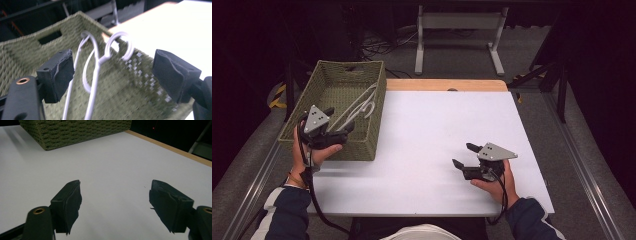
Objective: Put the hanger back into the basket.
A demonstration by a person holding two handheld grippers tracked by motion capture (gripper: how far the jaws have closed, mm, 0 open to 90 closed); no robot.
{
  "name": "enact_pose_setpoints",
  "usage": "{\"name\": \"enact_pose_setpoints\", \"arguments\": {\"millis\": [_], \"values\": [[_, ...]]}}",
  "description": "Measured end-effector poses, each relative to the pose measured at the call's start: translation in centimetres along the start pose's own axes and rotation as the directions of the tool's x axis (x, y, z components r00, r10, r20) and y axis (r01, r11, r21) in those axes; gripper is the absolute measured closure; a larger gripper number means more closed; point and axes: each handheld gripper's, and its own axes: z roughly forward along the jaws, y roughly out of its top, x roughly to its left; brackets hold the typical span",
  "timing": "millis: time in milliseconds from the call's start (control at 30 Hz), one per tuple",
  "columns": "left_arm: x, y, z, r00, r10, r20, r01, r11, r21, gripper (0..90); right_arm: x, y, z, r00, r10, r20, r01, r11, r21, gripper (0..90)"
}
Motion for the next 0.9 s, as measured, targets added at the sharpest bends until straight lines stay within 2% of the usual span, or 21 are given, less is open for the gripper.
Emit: {"name": "enact_pose_setpoints", "arguments": {"millis": [67,233,267,400,600,700,800,900], "values": [[-0.6,0.2,-0.3,0.9997,0.009,0.021,-0.009,0.9991,-0.042,13.9,0.1,0.0,0.0,0.9998,-0.016,0.012,0.016,1.0,0.003,25.9],[-1.9,0.6,-0.8,0.997,0.033,0.07,-0.026,0.995,-0.096,9.8,0.3,0.2,-0.1,0.9992,-0.032,0.025,0.032,0.999,-0.003,25.4],[-2.1,0.6,-0.9,0.9968,0.039,0.07,-0.032,0.9942,-0.103,9.5,0.3,0.2,-0.1,0.9991,-0.033,0.028,0.033,0.999,-0.005,24.9],[-3.1,0.7,-1.2,0.9945,0.043,0.095,-0.032,0.9932,-0.112,8.4,0.3,0.2,-0.2,0.9983,-0.036,0.045,0.037,0.999,-0.002,23.0],[-4.9,0.6,-1.3,0.9875,0.066,0.143,-0.048,0.9907,-0.127,7.2,0.5,0.3,-0.3,0.9947,-0.048,0.09,0.048,0.999,0.003,18.9],[-5.7,0.4,-1.2,0.9831,0.066,0.171,-0.041,0.9883,-0.147,7.6,0.5,0.2,-0.2,0.9935,-0.054,0.1,0.054,0.999,0.009,18.4],[-6.5,0.3,-1.2,0.981,0.079,0.177,-0.052,0.9864,-0.156,7.3,0.6,0.2,-0.2,0.9929,-0.058,0.104,0.057,0.998,0.009,18.4],[-7.3,0.2,-1.2,0.9759,0.108,0.189,-0.075,0.9819,-0.174,7.4,0.6,0.3,-0.2,0.9925,-0.059,0.107,0.058,0.998,0.008,18.4]]}}
